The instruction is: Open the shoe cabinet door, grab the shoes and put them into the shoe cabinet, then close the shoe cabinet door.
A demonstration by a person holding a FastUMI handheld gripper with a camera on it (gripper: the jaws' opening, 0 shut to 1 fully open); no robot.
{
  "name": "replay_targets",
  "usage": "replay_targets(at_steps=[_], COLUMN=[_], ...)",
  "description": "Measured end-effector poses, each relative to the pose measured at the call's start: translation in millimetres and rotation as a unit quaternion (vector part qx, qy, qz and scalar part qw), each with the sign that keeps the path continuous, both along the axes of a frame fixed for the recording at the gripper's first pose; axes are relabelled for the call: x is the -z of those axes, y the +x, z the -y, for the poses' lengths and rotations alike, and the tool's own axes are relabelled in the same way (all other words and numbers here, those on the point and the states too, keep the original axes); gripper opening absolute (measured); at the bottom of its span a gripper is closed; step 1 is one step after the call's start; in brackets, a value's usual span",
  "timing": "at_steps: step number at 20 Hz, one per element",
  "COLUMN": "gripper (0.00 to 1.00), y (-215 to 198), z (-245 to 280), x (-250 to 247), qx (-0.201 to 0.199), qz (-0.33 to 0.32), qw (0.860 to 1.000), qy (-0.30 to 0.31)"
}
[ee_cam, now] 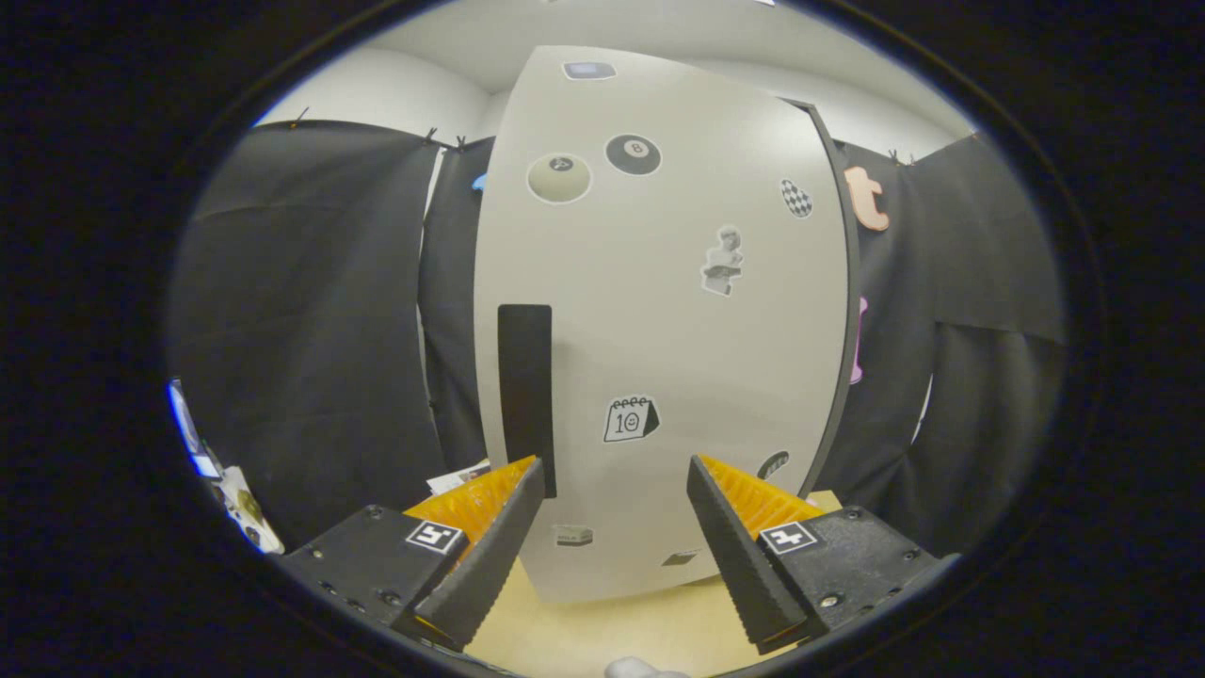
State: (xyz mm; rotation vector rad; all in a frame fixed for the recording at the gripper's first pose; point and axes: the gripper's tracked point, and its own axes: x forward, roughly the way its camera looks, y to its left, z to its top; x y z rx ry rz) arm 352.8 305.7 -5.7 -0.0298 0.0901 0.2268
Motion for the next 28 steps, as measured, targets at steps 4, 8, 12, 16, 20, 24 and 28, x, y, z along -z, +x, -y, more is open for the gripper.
replay_targets(at_steps=[4,8,12,16,20,24,28], gripper=[1.00,1.00,1.00,1.00,1.00,0.99,1.00], y=[-14.0,-43.2,-80.4,-120.9,-154.2,-178.3,-190.6], z=[15.9,34.3,58.9,79.8,97.0,112.4,119.5], x=[-2.9,-10.5,-14.5,-8.1,2.5,6.8,10.7], qx=[0.021,0.043,0.066,0.083,0.092,0.100,0.105], qz=[-0.001,0.007,0.016,0.017,0.014,0.011,0.011], qw=[1.000,0.999,0.998,0.996,0.996,0.995,0.994], qy=[0.004,0.006,0.008,0.007,0.008,0.015,0.020])
